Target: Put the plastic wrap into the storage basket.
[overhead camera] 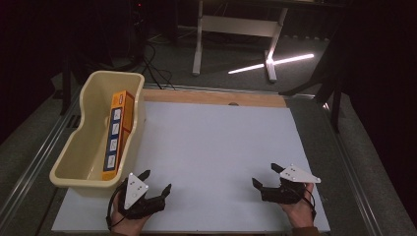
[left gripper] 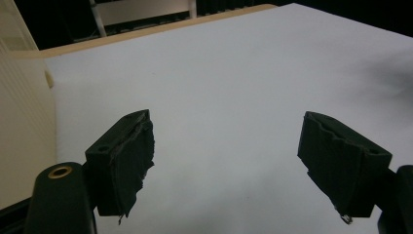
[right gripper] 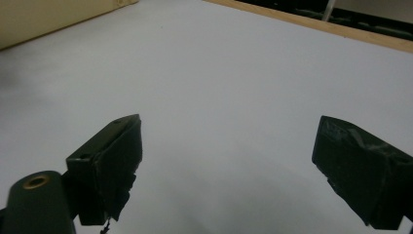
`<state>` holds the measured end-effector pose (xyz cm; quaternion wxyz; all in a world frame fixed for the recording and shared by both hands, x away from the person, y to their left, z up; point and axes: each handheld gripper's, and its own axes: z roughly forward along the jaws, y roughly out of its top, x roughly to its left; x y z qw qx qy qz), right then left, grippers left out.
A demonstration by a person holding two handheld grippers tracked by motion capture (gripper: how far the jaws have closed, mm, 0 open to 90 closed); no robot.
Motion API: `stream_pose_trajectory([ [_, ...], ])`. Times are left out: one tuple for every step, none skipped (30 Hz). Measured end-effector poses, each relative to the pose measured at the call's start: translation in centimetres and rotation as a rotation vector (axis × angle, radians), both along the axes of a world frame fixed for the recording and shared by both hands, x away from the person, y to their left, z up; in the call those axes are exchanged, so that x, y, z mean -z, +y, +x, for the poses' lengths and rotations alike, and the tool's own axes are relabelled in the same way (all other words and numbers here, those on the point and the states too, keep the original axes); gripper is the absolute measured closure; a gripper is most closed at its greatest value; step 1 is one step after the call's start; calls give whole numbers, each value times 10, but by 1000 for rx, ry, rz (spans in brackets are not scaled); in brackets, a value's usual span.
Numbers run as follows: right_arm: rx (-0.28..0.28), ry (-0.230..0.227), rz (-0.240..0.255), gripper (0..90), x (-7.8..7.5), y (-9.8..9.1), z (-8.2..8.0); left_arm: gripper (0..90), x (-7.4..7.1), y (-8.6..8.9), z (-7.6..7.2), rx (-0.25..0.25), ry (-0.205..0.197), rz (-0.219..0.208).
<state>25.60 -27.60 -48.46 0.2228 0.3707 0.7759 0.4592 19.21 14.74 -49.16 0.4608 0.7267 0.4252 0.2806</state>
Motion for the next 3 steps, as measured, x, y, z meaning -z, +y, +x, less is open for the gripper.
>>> stream_pose_trajectory([
  [0, -9, -12, 101, 0, 1, -1, 205, 0, 0, 0, 2, 1, 2],
  [-3, -9, -13, 98, 0, 2, -2, 204, 0, -1, 0, 2, 2, 4],
  [-9, -11, -14, 97, 0, 2, -2, 204, 1, -1, 0, 4, 5, 7],
])
